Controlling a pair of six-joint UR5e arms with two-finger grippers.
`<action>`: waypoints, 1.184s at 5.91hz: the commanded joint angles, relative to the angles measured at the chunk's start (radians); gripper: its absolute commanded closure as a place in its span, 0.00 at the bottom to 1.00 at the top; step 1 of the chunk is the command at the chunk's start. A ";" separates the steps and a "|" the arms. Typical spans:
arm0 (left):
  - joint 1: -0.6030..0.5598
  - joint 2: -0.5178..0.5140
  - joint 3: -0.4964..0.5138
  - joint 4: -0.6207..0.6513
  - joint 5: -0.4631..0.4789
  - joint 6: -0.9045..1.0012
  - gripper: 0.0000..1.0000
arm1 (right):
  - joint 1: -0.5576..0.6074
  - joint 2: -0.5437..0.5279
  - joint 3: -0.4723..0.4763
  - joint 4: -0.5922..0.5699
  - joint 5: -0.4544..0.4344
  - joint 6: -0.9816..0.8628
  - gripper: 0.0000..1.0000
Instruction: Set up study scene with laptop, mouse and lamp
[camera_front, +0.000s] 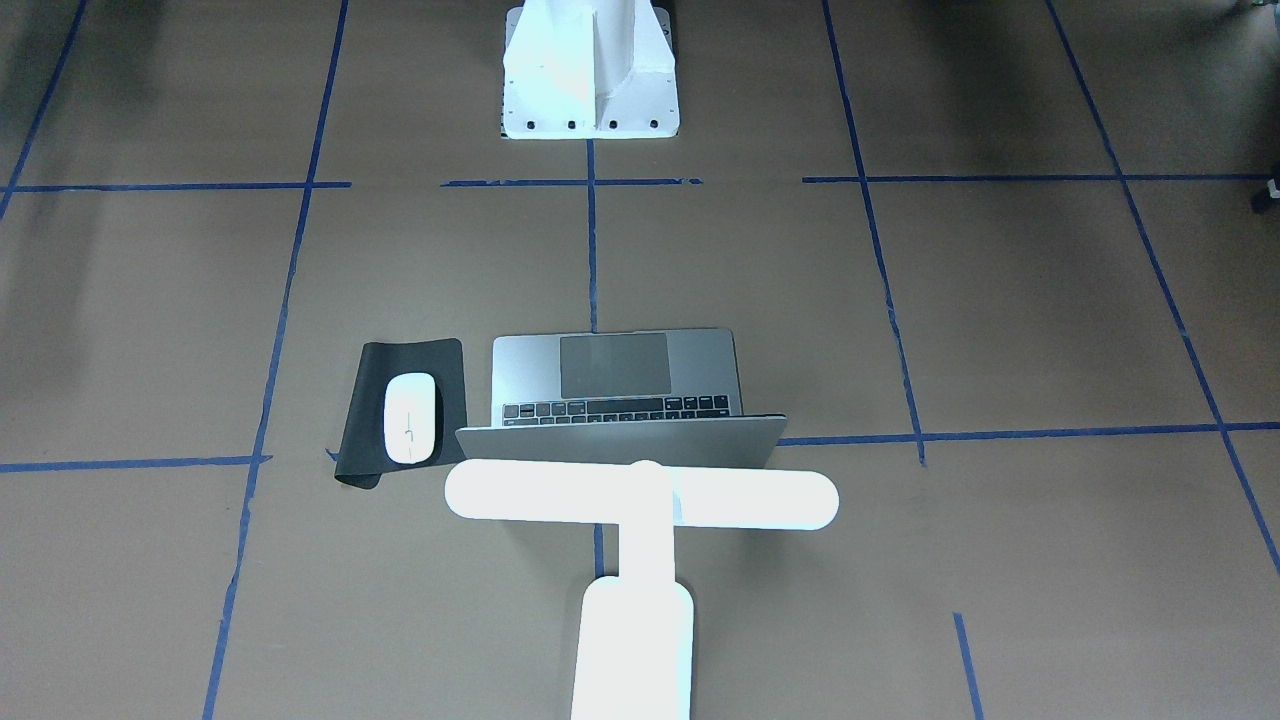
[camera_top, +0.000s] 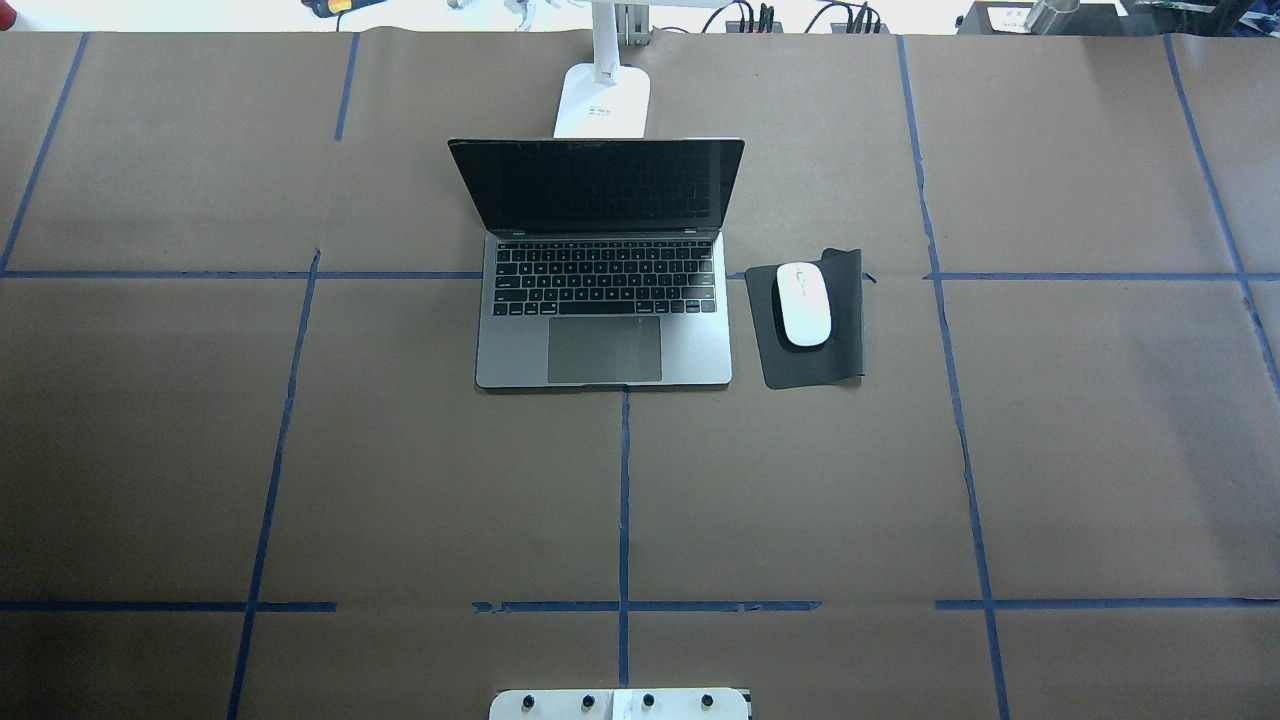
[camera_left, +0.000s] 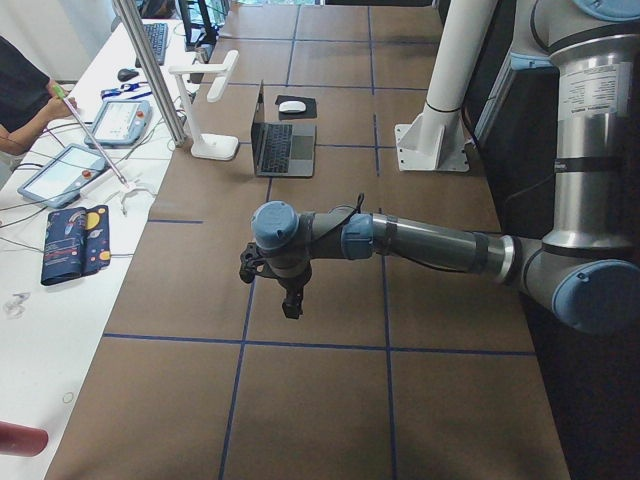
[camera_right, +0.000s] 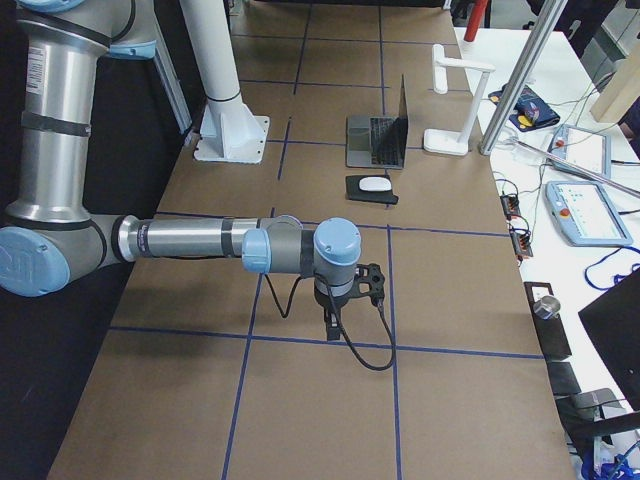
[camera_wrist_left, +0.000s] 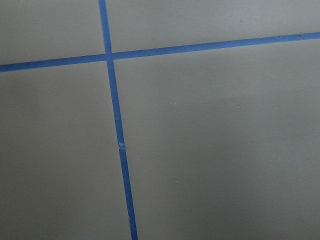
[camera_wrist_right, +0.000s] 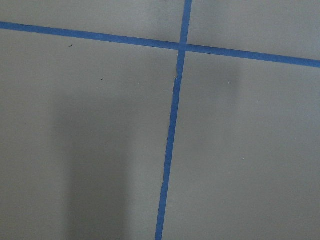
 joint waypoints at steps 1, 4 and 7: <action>0.000 0.012 -0.005 0.001 0.000 0.000 0.00 | 0.000 0.001 0.017 0.000 0.000 0.003 0.00; -0.001 0.012 -0.016 0.007 -0.002 0.000 0.00 | -0.005 -0.006 0.020 0.001 0.002 0.010 0.00; -0.001 0.012 -0.019 0.008 0.000 0.000 0.00 | -0.005 -0.004 0.020 0.000 0.003 0.012 0.00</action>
